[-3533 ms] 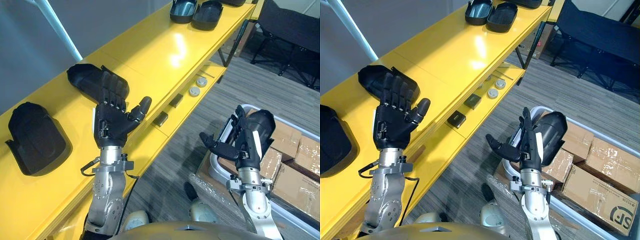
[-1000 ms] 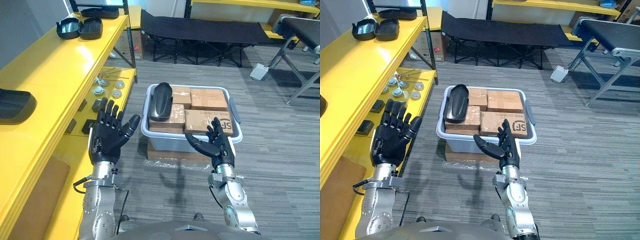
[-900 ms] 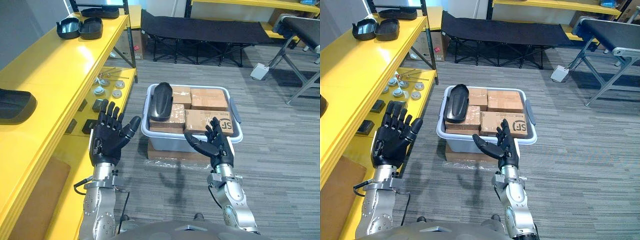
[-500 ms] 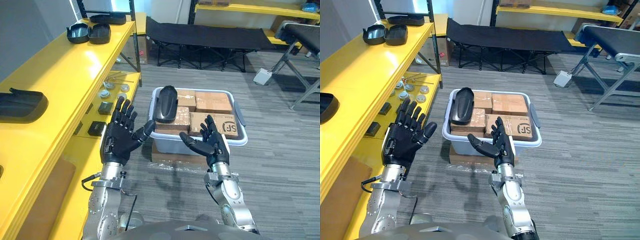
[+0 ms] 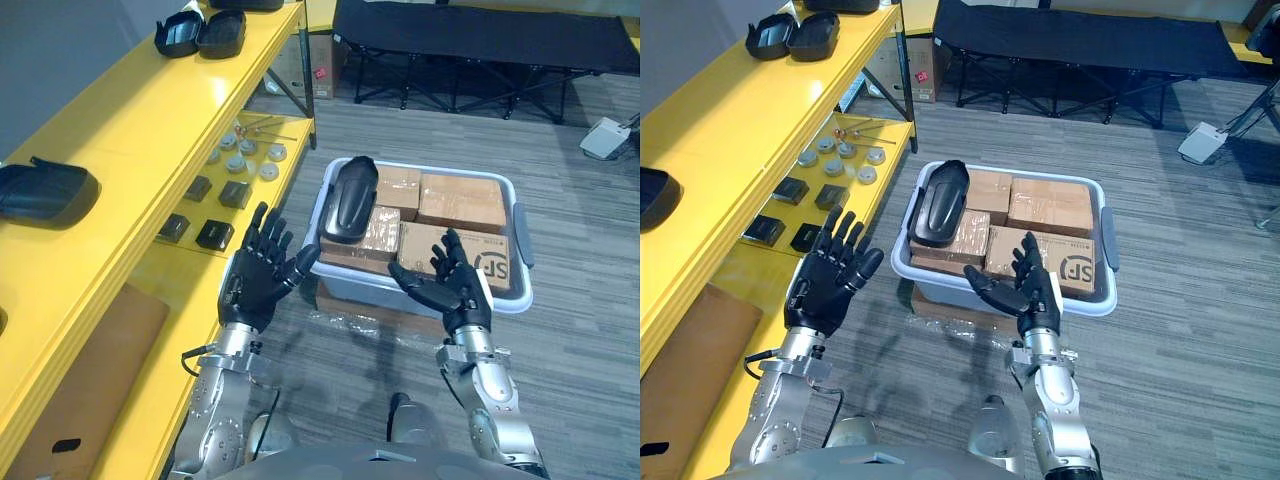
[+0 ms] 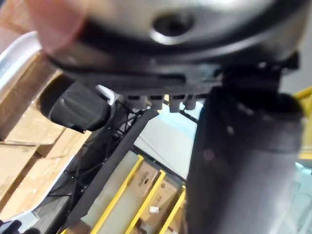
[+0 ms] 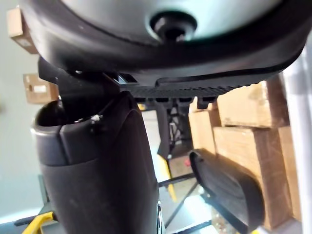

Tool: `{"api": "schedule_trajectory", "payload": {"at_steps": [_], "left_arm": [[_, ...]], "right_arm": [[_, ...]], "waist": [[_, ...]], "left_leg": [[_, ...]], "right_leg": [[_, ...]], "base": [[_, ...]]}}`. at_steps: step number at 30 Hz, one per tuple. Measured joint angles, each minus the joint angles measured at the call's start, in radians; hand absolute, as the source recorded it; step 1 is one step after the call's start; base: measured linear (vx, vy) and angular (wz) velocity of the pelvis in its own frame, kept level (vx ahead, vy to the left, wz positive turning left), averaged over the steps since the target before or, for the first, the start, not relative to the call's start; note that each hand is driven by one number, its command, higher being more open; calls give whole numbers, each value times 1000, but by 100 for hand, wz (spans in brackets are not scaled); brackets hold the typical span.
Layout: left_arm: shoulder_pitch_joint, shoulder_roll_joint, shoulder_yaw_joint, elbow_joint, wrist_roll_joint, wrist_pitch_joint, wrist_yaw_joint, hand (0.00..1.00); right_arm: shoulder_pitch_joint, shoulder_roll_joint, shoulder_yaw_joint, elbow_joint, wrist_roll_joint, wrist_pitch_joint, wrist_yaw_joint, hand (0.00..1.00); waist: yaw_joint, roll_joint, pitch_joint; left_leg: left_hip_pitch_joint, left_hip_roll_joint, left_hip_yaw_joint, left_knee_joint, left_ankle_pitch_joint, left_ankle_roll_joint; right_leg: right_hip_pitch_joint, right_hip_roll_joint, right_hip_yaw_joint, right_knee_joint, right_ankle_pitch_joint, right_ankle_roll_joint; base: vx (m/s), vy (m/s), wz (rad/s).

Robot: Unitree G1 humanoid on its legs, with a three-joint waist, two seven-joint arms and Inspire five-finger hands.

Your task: Walk over and take three plastic housings, then place them on the shelf

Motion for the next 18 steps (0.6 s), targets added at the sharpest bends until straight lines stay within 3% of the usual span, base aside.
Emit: {"api": "schedule_trajectory", "payload": {"at_steps": [1,2,3,4,5,7,8,11,18], "left_arm": [[1,-5,1,1,0,4,6,100],[6,-7,-6,8,0,8,9,100],[6,-6,-24,11,0,8,9,100],[6,-7,-31,11,0,8,8,100],[6,-11,-52,12,1,8,3,100],[-7,-3,-77,17,2,8,-2,100],[-12,1,-81,17,9,8,-12,100],[-15,41,-105,17,15,19,-13,100],[-97,73,-157,18,21,37,-20,100]], "right_arm": [[0,1,-3,-2,0,0,-13,100],[3,5,-7,-9,-1,-1,-28,100],[3,1,-18,-21,-1,-8,-42,100],[2,-1,-24,-24,-2,-14,-49,100],[-6,-16,-39,-25,-3,-22,-69,100],[-10,-11,-45,-20,-19,-14,-103,100],[-20,-11,-44,-13,-21,-12,-121,100],[-114,-12,-59,95,-18,9,-174,100],[-441,-94,-131,360,-21,59,-280,100]], "waist": [[-3,-12,13],[13,-27,25],[23,-20,22],[23,-14,21],[21,13,13],[21,0,12],[21,-20,24],[20,-42,37],[49,-37,70]], "left_leg": [[-46,12,29,96,9,-19],[-45,10,90,86,-31,-17],[-47,-16,130,-10,-42,8],[-47,-27,139,-58,-30,22],[-42,-61,146,-214,77,51],[-1,-99,150,-297,80,47],[13,-122,171,-337,95,59],[25,-153,187,-361,98,66],[-38,-175,138,-384,130,78]], "right_leg": [[53,-1,-15,-36,7,-6],[110,-6,-32,-76,21,0],[138,-12,-41,-99,25,6],[141,-12,-43,-101,27,8],[139,-7,-45,-99,28,15],[128,-35,-35,-100,34,34],[113,-60,-30,-96,40,43],[108,-92,-33,-95,59,72],[72,-93,-78,-96,75,80]], "base": [[204,-53,32],[291,-61,17],[232,-13,1],[217,33,4],[258,112,4],[213,116,1],[107,81,-5],[104,111,-5],[-24,38,22]]}}
